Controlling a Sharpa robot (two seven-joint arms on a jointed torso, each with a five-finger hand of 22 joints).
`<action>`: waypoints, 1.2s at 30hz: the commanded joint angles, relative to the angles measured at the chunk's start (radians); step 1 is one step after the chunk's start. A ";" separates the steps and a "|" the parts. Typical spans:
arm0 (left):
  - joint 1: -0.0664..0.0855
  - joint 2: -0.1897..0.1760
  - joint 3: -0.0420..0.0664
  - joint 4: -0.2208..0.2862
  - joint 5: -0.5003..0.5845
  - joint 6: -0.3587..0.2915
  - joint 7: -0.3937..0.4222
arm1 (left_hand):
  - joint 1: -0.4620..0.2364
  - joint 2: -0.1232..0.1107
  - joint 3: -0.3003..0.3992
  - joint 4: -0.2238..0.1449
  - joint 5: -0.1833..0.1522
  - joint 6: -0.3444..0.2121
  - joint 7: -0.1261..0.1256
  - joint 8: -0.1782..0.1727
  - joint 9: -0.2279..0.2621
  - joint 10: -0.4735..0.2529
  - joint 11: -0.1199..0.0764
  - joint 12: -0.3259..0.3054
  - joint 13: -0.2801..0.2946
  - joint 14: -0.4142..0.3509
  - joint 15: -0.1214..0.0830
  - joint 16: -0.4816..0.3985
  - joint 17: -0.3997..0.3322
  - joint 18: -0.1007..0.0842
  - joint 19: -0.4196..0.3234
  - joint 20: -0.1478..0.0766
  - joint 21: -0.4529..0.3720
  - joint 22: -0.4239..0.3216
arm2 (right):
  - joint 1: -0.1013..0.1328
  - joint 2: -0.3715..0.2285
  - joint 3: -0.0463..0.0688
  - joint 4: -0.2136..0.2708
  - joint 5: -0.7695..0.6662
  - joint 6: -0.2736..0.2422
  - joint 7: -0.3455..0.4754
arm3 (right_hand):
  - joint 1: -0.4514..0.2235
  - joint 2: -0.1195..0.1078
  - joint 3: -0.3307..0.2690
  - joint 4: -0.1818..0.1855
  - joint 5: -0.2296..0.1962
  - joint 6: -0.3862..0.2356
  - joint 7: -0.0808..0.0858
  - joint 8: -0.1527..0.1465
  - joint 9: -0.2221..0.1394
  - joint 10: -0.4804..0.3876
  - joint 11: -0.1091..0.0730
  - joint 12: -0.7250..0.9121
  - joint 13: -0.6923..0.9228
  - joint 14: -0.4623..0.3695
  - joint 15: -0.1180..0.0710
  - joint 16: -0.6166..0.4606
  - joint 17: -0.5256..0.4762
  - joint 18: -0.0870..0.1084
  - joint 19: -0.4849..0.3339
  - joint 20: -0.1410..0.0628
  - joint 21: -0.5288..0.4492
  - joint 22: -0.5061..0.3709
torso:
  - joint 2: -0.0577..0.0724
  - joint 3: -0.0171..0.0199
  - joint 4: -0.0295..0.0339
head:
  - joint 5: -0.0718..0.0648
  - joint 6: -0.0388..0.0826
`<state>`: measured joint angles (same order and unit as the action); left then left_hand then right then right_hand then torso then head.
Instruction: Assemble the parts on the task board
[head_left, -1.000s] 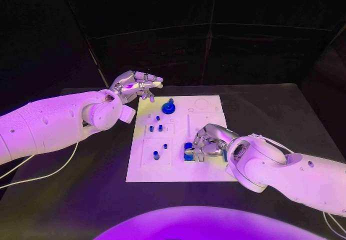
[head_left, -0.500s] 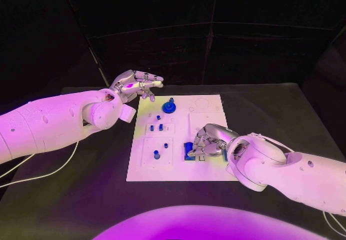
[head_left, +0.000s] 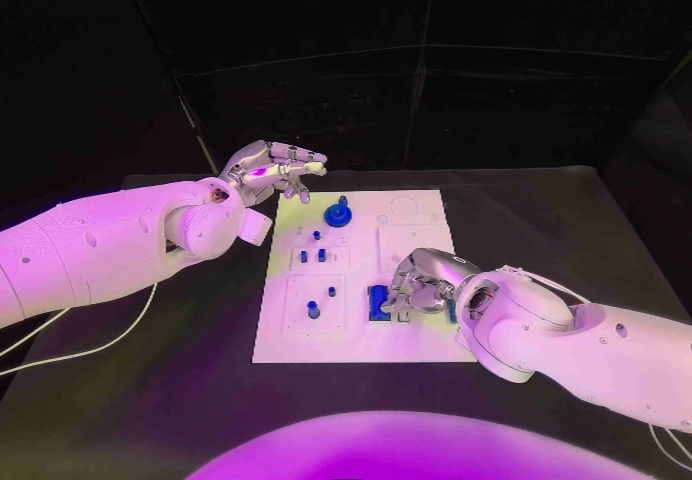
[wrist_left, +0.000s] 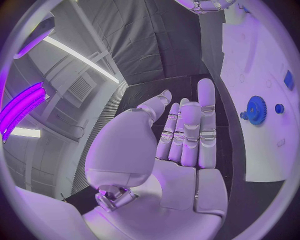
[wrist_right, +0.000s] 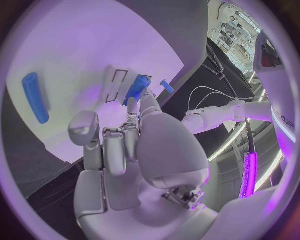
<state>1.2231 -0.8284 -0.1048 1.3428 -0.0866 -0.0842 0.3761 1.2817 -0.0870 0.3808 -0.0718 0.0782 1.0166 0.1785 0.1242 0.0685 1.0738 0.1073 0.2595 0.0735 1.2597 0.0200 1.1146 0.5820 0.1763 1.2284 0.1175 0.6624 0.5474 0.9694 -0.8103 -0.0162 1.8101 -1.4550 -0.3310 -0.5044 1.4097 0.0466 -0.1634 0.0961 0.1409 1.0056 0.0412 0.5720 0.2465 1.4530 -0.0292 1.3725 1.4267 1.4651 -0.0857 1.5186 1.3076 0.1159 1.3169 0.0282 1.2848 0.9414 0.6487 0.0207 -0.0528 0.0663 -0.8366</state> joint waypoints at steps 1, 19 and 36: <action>0.001 0.000 0.000 0.001 0.003 0.011 0.004 | -0.004 0.010 -0.005 0.000 -0.002 -0.003 0.000 0.006 -0.001 -0.005 -0.001 0.006 0.001 -0.008 -0.001 -0.005 -0.001 0.006 -0.006 -0.001 -0.007 -0.001 | 0.001 0.000 0.000 0.001 -0.007 0.012 0.003 | 0.002 -0.005 -0.003 -0.002 -0.009 0.004 0.000 -0.003 -0.002 0.004 -0.003 -0.003 -0.063 0.085 -0.007 0.005 0.161 -0.007 0.001 -0.008 0.006 0.002 | 0.000 0.0000 0.0001 | 0.002 0.000; 0.001 -0.002 0.000 0.002 0.003 0.009 0.007 | -0.004 0.010 -0.005 0.000 -0.002 -0.003 0.000 0.006 -0.001 -0.005 -0.001 0.006 0.001 -0.008 -0.001 -0.005 -0.001 0.006 -0.006 -0.001 -0.007 -0.001 | 0.001 -0.019 0.000 0.011 0.017 -0.065 0.044 | -0.025 -0.003 -0.009 0.008 0.004 -0.007 0.006 -0.013 -0.007 0.001 0.002 -0.009 -0.068 0.084 -0.004 0.003 0.156 -0.006 -0.001 -0.006 0.004 -0.002 | -0.001 0.0004 -0.0004 | 0.000 0.003; 0.001 -0.004 0.000 0.003 0.003 0.005 0.010 | -0.004 0.010 -0.005 0.000 -0.002 -0.003 0.000 0.006 -0.001 -0.005 -0.001 0.006 0.001 -0.008 -0.001 -0.005 -0.001 0.006 -0.006 -0.001 -0.007 -0.001 | 0.006 -0.204 0.002 0.052 0.067 -0.059 0.059 | -0.074 -0.001 -0.026 0.037 0.036 -0.073 0.053 -0.125 -0.054 -0.029 0.042 -0.059 -0.108 0.082 0.029 -0.003 0.147 -0.004 -0.011 0.023 -0.006 -0.017 | -0.001 -0.0006 -0.0021 | -0.006 0.011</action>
<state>1.2231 -0.8325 -0.1050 1.3440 -0.0866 -0.0847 0.3768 1.2817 -0.0870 0.3809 -0.0718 0.0782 1.0166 0.1784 0.1243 0.0686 1.0738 0.1073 0.2595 0.0735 1.2597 0.0200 1.1146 0.5821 0.1763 1.2284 0.1174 0.6624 0.5475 0.9733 -1.0122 -0.0152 1.8585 -1.4027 -0.3973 -0.4539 1.3444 0.0425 -0.1894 0.1284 0.1722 0.9372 0.0931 0.4510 0.1946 1.4256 0.0058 1.3200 1.4158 1.4685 -0.0640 1.5186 1.3075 0.1162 1.3080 0.0446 1.2848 0.9249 0.6478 0.0200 -0.0541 0.0616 -0.8268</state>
